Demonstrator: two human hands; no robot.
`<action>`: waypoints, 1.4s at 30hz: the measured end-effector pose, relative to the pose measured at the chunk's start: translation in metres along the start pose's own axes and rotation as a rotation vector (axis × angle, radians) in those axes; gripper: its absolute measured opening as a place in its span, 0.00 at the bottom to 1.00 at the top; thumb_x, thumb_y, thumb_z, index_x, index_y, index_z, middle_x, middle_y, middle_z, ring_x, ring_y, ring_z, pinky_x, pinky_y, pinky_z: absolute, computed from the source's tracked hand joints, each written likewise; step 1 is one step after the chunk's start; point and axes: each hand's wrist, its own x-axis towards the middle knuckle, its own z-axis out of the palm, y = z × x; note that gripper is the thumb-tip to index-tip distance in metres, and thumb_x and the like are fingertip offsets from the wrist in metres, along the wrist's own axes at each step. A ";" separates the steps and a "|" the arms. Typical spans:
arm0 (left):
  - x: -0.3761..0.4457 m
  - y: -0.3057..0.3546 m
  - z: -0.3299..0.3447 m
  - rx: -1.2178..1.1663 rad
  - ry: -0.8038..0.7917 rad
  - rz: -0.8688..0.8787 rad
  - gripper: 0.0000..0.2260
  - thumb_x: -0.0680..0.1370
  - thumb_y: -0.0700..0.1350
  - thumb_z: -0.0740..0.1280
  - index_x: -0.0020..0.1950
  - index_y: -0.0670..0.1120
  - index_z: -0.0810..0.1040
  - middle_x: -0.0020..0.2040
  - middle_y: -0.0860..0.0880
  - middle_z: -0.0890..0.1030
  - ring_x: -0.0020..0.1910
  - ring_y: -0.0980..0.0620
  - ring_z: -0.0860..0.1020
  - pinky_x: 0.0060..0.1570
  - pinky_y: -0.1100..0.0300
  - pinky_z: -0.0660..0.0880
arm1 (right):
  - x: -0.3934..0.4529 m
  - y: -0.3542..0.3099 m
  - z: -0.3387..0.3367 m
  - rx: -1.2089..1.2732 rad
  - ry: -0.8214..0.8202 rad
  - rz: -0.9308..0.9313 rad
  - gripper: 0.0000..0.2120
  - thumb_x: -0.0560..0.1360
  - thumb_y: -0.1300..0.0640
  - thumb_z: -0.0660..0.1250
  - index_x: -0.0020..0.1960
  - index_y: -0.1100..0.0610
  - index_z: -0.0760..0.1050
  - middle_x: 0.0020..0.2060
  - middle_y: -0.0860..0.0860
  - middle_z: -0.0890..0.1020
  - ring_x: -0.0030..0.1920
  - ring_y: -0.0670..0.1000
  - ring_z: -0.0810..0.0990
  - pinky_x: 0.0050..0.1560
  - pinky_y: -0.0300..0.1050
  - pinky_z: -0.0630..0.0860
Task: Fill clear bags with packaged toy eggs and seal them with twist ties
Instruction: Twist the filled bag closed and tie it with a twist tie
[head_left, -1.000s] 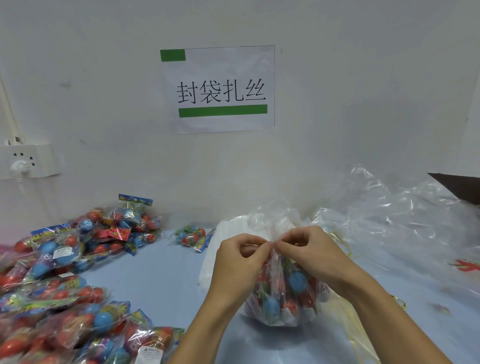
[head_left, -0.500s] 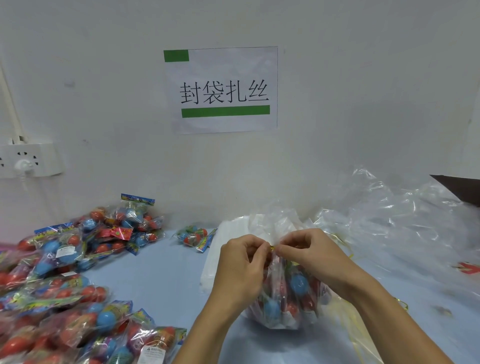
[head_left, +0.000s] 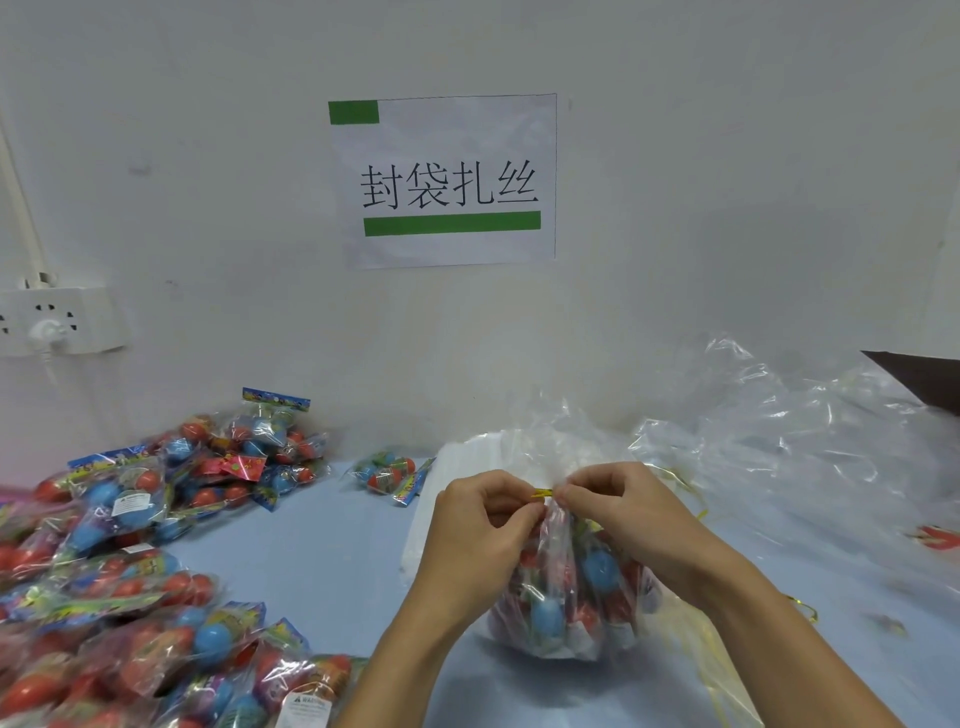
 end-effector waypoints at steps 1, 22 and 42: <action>0.000 0.000 0.000 -0.005 0.002 -0.003 0.05 0.76 0.39 0.73 0.43 0.49 0.85 0.40 0.51 0.86 0.43 0.54 0.85 0.45 0.61 0.82 | 0.000 0.000 0.001 -0.010 0.008 0.008 0.10 0.77 0.52 0.70 0.43 0.56 0.85 0.36 0.46 0.84 0.37 0.42 0.79 0.40 0.34 0.73; -0.002 0.005 0.001 0.429 0.099 0.491 0.04 0.76 0.37 0.72 0.47 0.44 0.86 0.43 0.49 0.84 0.39 0.58 0.78 0.41 0.74 0.74 | 0.002 -0.006 0.000 0.026 -0.022 0.029 0.15 0.73 0.60 0.73 0.28 0.52 0.80 0.30 0.48 0.80 0.33 0.42 0.76 0.36 0.35 0.70; -0.004 0.006 0.005 0.261 0.106 0.352 0.06 0.77 0.36 0.70 0.46 0.47 0.84 0.40 0.56 0.83 0.44 0.58 0.80 0.42 0.70 0.76 | -0.001 -0.008 0.009 0.152 -0.017 0.002 0.13 0.79 0.50 0.69 0.46 0.58 0.86 0.43 0.57 0.87 0.47 0.55 0.86 0.47 0.47 0.79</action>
